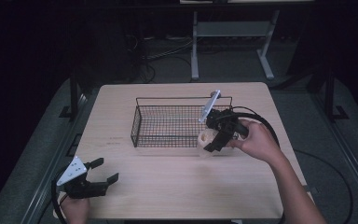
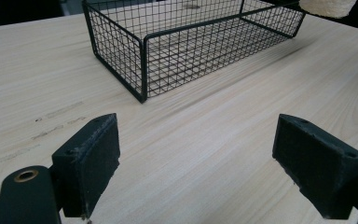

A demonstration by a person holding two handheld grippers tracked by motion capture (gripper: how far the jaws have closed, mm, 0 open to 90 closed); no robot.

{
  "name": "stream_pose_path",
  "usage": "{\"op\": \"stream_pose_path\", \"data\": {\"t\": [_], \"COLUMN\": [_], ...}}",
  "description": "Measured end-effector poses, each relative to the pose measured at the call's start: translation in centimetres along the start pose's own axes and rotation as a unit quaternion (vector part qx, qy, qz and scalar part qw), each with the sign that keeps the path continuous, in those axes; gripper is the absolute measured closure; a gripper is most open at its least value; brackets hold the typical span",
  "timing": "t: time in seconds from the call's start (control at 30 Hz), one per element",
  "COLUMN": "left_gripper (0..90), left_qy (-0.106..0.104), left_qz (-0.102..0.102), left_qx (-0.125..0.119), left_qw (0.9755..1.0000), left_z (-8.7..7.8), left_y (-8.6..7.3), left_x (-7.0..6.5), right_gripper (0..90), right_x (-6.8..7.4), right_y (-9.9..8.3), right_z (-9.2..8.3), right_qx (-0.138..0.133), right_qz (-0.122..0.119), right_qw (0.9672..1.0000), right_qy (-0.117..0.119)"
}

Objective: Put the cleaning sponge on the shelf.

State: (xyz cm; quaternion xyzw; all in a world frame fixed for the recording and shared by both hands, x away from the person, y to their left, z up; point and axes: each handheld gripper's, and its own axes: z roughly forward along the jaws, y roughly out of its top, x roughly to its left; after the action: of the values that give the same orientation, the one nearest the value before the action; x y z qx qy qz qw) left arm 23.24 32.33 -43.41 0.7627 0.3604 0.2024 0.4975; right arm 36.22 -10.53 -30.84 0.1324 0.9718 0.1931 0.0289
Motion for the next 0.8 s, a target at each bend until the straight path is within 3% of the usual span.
{"op": "stream_pose_path", "data": {"t": [0.8], "left_gripper": [13.7], "left_qy": [0.000], "left_qz": [0.000], "left_qx": [-0.002], "left_qw": [1.0000], "left_z": [-0.1], "left_y": [0.0], "left_x": [0.1], "right_gripper": [28.7], "right_x": [-1.8], "right_y": [0.7], "right_z": [-0.7], "right_qx": [-0.003], "right_qz": [0.015], "right_qw": [0.9999], "right_qy": [-0.001]}}
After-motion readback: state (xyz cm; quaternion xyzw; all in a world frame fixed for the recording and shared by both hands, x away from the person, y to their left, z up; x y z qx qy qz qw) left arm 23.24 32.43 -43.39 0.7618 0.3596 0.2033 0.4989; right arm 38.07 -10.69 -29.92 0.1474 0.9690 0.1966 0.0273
